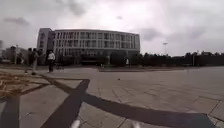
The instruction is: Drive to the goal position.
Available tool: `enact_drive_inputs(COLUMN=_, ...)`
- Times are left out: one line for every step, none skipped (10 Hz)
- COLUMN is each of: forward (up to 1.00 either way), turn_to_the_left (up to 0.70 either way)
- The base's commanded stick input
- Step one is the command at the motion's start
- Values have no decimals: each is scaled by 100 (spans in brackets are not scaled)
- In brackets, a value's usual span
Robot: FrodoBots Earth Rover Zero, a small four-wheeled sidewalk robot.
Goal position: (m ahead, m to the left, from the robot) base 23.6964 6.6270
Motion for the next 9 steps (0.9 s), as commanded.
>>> enact_drive_inputs(forward=70, turn_to_the_left=0)
enact_drive_inputs(forward=70, turn_to_the_left=0)
enact_drive_inputs(forward=70, turn_to_the_left=0)
enact_drive_inputs(forward=70, turn_to_the_left=11)
enact_drive_inputs(forward=70, turn_to_the_left=21)
enact_drive_inputs(forward=70, turn_to_the_left=28)
enact_drive_inputs(forward=70, turn_to_the_left=17)
enact_drive_inputs(forward=70, turn_to_the_left=0)
enact_drive_inputs(forward=70, turn_to_the_left=0)
